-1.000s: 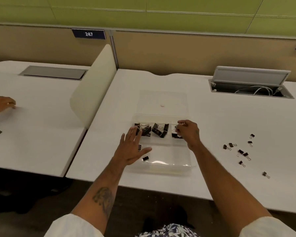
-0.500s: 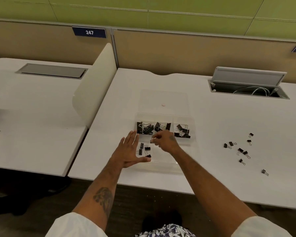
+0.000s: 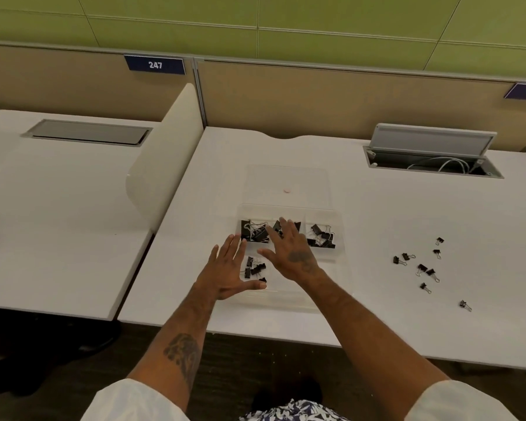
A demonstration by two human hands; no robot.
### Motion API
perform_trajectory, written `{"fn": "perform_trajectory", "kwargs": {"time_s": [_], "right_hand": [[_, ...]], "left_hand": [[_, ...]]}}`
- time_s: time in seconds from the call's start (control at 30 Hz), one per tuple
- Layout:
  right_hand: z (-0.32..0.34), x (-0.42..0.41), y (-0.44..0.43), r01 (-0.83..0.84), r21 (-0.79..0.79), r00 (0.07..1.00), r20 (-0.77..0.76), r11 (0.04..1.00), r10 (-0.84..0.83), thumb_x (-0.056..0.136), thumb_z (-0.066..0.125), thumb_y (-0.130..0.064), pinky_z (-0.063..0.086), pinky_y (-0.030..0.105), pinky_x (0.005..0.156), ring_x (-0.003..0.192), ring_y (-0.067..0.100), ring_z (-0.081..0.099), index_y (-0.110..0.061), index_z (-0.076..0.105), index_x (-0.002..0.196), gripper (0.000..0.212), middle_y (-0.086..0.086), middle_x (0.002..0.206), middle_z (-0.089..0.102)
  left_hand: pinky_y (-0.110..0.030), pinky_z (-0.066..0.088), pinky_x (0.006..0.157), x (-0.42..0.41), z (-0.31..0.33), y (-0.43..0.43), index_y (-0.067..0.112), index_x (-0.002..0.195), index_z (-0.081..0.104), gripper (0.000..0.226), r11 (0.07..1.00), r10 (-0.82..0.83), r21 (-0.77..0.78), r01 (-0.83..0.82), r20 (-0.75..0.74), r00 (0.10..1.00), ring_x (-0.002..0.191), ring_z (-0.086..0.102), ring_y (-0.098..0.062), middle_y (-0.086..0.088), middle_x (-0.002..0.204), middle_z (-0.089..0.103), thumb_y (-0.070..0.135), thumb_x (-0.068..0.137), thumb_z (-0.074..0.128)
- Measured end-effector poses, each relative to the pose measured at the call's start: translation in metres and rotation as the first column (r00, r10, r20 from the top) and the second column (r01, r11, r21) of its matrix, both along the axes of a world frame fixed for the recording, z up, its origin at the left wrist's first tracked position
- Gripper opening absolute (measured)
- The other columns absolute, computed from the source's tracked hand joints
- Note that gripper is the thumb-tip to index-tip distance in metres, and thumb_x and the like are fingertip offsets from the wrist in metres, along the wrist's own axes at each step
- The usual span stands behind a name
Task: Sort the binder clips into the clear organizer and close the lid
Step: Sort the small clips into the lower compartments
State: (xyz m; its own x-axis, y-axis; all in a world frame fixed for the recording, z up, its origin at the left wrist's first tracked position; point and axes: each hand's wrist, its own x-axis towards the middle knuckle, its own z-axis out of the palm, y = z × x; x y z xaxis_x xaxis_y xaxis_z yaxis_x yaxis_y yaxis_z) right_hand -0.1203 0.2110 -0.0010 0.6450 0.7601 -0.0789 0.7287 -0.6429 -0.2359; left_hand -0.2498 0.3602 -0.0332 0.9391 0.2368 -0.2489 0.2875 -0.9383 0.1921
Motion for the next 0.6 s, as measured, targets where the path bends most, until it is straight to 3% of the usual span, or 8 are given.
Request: {"fn": "perform_trajectory", "kwargs": {"time_s": [0.07,0.17,0.33,0.6], "right_hand": [[-0.004,0.000,-0.004,-0.017,-0.035,0.998,0.052,0.999,0.018,0.093,0.024,-0.067,0.007,0.056,0.117,0.149,0.034,-0.010,-0.026,0.011,0.155,0.076,0.015,0.162,-0.009],[-0.007,0.002,-0.011,-0.011,-0.053,0.993,0.115,0.999,0.017,0.089,0.015,-0.072,0.000,0.059,0.116,0.148,0.035,-0.016,-0.029,0.005,0.155,0.079,0.015,0.160,-0.018],[-0.004,0.011,-0.034,0.068,-0.057,0.985,0.162,0.996,-0.058,0.090,0.016,-0.073,-0.001,0.059,0.116,0.148,0.034,-0.013,-0.029,0.006,0.155,0.079,0.015,0.161,-0.017],[-0.003,0.039,-0.097,0.245,-0.006,0.963,0.120,0.969,-0.243,0.089,0.009,-0.073,0.010,0.062,0.114,0.150,0.035,-0.002,-0.027,0.016,0.154,0.081,0.016,0.162,-0.005]], "left_hand": [[-0.049,-0.006,0.120,0.002,0.002,0.000,0.018,0.152,-0.017,0.125,1.000,-0.001,0.008,0.000,0.022,1.000,0.144,-0.028,-0.016,-0.002,0.157,-0.029,0.098,0.061,0.011],[-0.050,-0.006,0.120,0.006,0.006,0.001,0.020,0.152,-0.017,0.114,0.999,0.004,0.031,-0.007,0.084,0.996,0.144,-0.028,-0.017,-0.002,0.157,-0.028,0.094,0.068,0.007],[-0.050,-0.006,0.120,0.021,0.013,-0.006,0.022,0.151,-0.017,0.105,0.997,-0.007,0.071,-0.003,0.144,0.990,0.144,-0.029,-0.018,-0.002,0.157,-0.029,0.089,0.072,-0.001],[-0.047,-0.010,0.118,0.071,0.021,-0.052,0.027,0.152,-0.015,0.096,0.995,-0.097,0.039,0.091,0.201,0.975,0.145,-0.026,-0.017,-0.001,0.159,-0.022,0.085,0.079,0.011]]}}
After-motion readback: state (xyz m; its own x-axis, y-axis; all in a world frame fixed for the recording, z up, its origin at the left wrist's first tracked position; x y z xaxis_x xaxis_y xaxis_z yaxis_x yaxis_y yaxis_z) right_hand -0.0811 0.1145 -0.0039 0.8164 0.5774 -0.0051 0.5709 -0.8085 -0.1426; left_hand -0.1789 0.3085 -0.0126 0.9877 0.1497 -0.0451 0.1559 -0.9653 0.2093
